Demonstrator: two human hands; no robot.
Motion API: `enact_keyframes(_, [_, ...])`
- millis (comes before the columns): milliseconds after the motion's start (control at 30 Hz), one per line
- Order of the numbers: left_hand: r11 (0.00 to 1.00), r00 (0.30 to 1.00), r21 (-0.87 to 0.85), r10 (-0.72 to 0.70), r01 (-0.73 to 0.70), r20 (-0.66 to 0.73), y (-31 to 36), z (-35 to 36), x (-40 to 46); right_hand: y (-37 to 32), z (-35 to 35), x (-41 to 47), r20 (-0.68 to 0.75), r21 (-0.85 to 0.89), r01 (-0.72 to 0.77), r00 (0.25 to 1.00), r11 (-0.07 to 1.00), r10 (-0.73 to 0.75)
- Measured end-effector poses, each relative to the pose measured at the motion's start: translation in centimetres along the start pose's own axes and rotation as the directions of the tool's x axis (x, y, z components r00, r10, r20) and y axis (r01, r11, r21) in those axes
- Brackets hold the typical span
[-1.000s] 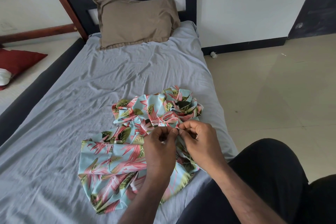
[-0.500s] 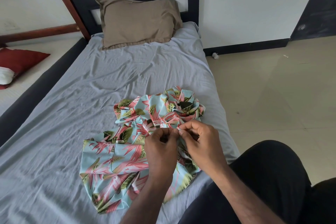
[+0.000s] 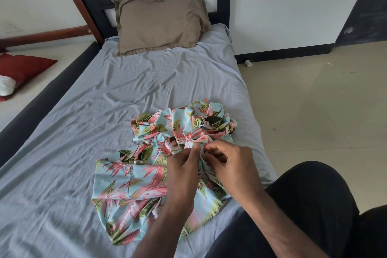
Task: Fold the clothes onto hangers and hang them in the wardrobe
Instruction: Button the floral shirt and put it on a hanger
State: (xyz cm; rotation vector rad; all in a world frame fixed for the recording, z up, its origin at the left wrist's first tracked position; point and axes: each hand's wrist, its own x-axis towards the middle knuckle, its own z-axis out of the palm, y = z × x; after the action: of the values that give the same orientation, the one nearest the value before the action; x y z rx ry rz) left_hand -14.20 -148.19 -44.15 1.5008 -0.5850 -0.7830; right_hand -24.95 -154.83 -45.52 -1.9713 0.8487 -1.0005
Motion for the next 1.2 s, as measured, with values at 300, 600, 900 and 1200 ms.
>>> enact_keyframes(300, [0.999, 0.994, 0.018, -0.038, 0.040, -0.098, 0.1, 0.1, 0.2, 0.2, 0.4, 0.0, 0.019, 0.045, -0.031, 0.999, 0.998, 0.030])
enact_keyframes(600, [0.942, 0.963, -0.201, -0.262, 0.270, 0.066, -0.1, -0.1, 0.6, 0.7, -0.1, 0.6, 0.144, 0.261, -0.119, 0.986, 0.958, 0.083])
enact_keyframes(900, [0.986, 0.992, 0.156, -0.069, 0.053, 0.102, -0.8, -1.4, 1.7, 1.2, -0.5, 0.7, 0.277, 0.274, -0.185, 0.955, 0.944, 0.107])
enact_keyframes(1200, [0.794, 0.871, 0.497, 0.081, -0.350, 0.484, -0.2, -5.5, 2.6, 1.3, -1.7, 1.5, -0.045, 0.175, -0.153, 0.986, 0.973, 0.163])
